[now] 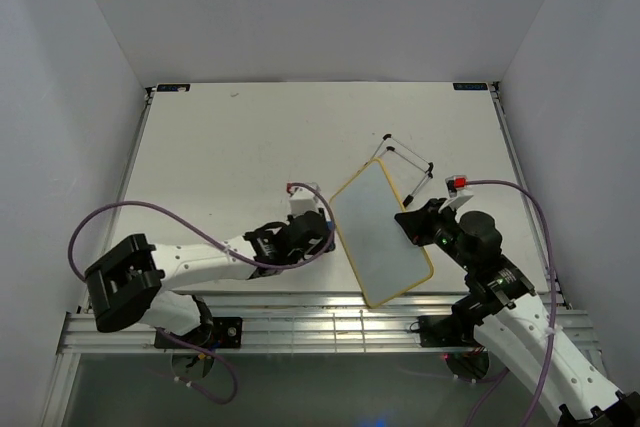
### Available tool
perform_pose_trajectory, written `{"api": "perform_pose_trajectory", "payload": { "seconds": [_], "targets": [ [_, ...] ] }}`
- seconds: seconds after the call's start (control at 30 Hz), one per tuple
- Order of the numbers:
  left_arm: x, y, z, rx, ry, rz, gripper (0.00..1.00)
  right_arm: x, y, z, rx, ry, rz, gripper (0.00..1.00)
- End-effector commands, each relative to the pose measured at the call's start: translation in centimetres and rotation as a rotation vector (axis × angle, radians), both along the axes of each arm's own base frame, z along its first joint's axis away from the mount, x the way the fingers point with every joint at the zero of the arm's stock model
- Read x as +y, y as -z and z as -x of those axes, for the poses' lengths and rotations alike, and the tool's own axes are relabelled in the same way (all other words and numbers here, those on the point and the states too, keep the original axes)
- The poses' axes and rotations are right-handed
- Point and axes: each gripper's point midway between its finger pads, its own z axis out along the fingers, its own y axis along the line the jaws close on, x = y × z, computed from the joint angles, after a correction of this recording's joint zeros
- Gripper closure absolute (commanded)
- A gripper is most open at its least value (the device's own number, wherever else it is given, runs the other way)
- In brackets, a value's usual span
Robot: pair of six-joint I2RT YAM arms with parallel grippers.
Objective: Erase the whiteboard
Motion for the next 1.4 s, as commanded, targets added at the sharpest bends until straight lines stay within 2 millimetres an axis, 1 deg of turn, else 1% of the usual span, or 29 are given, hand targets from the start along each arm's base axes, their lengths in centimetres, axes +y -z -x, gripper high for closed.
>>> {"api": "perform_pose_trajectory", "payload": {
  "seconds": [0.0,0.03,0.07,0.1,0.17,0.2,0.3,0.33,0.4,0.43,0.5,0.53,0.63,0.67,0.73,0.77,0.8,0.87,0.9,1.03,1.07,1.1,1.17,1.2,1.23,1.27,1.3,1.33,1.37],
  "targets": [
    [6.2,0.0,-2.2,0.038,-0.205,0.005,1.0,0.0,-4.1,-0.5,-0.162,-0.056,0.097,0.92],
    [7.1,-0.2,-2.4,0.038,-0.226,0.011,1.0,0.3,-4.3,-0.3,-0.17,-0.085,0.115,0.92],
    [8.5,0.6,-2.5,0.059,-0.253,-0.03,1.0,0.3,-4.9,-0.3,-0.174,-0.098,0.135,0.92],
    [10.1,1.1,-3.4,0.083,-0.317,-0.04,1.0,0.4,-4.6,-0.5,-0.168,-0.113,0.167,0.92],
    [11.7,2.0,-3.9,0.118,-0.366,-0.07,1.0,0.8,-5.3,-0.4,-0.187,-0.145,0.186,0.92],
    [13.1,2.6,-4.5,0.143,-0.408,-0.092,1.0,0.8,-6.1,-0.6,-0.211,-0.152,0.204,0.92],
    [15.3,4.3,-5.0,0.224,-0.481,-0.168,1.0,1.2,-7.4,-0.9,-0.253,-0.185,0.239,0.92],
    [15.4,4.6,-5.0,0.24,-0.474,-0.178,1.0,1.4,-8.8,-0.9,-0.296,-0.21,0.256,0.92],
    [15.6,5.2,-5.1,0.267,-0.485,-0.196,1.0,1.6,-9.4,-1.3,-0.303,-0.233,0.29,0.92],
    [15.5,5.3,-5.1,0.275,-0.482,-0.195,1.0,1.5,-10.5,-1.3,-0.313,-0.238,0.304,0.92],
    [15.4,5.6,-5.0,0.29,-0.479,-0.2,1.0,1.7,-10.7,-1.7,-0.311,-0.259,0.347,0.92],
    [15.4,5.6,-5.1,0.293,-0.479,-0.2,0.99,1.8,-11.5,-1.7,-0.32,-0.266,0.354,0.92],
    [15.1,5.8,-5.2,0.307,-0.47,-0.211,0.86,1.9,-12.1,-2.3,-0.337,-0.274,0.381,0.92],
    [15.1,5.8,-5.2,0.311,-0.469,-0.212,0.67,2.0,-12.8,-2.4,-0.35,-0.27,0.378,0.92],
    [14.8,5.7,-5.1,0.318,-0.458,-0.204,0.4,2.0,-13.2,-3.0,-0.376,-0.275,0.414,0.92],
    [14.7,5.2,-5.1,0.314,-0.454,-0.187,0.29,2.0,-14.1,-3.2,-0.396,-0.27,0.417,0.92],
    [14.5,5.0,-5.0,0.317,-0.446,-0.179,0.15,2.1,-14.1,-3.6,-0.402,-0.274,0.437,0.92],
    [14.3,3.7,-5.2,0.3,-0.445,-0.146,0.04,1.9,-14.9,-4.2,-0.42,-0.253,0.46,0.92],
    [14.4,3.3,-5.1,0.299,-0.445,-0.142,0.02,2.0,-15.5,-4.7,-0.432,-0.251,0.474,0.92],
    [14.7,0.4,-5.1,0.263,-0.446,-0.104,0.02,1.9,-16.3,-6.2,-0.464,-0.262,0.535,0.92],
    [14.9,-0.1,-5.0,0.257,-0.446,-0.099,0.02,1.4,-16.4,-6.8,-0.46,-0.253,0.545,0.92],
    [15.2,-1.2,-4.8,0.248,-0.446,-0.092,0.02,1.4,-16.1,-7.5,-0.448,-0.264,0.55,0.92],
    [15.7,-2.2,-4.4,0.239,-0.445,-0.091,0.02,0.6,-17.0,-8.5,-0.454,-0.267,0.533,0.92],
    [16.1,-3.1,-3.9,0.227,-0.435,-0.087,0.02,0.7,-16.6,-9.0,-0.442,-0.29,0.526,0.92],
    [16.2,-3.7,-3.7,0.219,-0.422,-0.085,0.02,1.1,-17.4,-8.9,-0.465,-0.338,0.498,0.92],
    [16.3,-4.1,-3.3,0.213,-0.389,-0.095,0.02,0.3,-17.4,-9.7,-0.461,-0.327,0.502,0.92],
    [16.3,-4.4,-2.8,0.212,-0.356,-0.101,0.02,0.3,-16.7,-10.7,-0.433,-0.34,0.499,0.92],
    [15.8,-5.5,-2.5,0.196,-0.304,-0.079,0.02,0.5,-16.7,-11.0,-0.429,-0.366,0.481,0.92],
    [14.8,-6.1,-1.8,0.209,-0.22,-0.056,0.02,-0.2,-17.3,-11.9,-0.432,-0.35,0.476,0.92]
  ]
}}
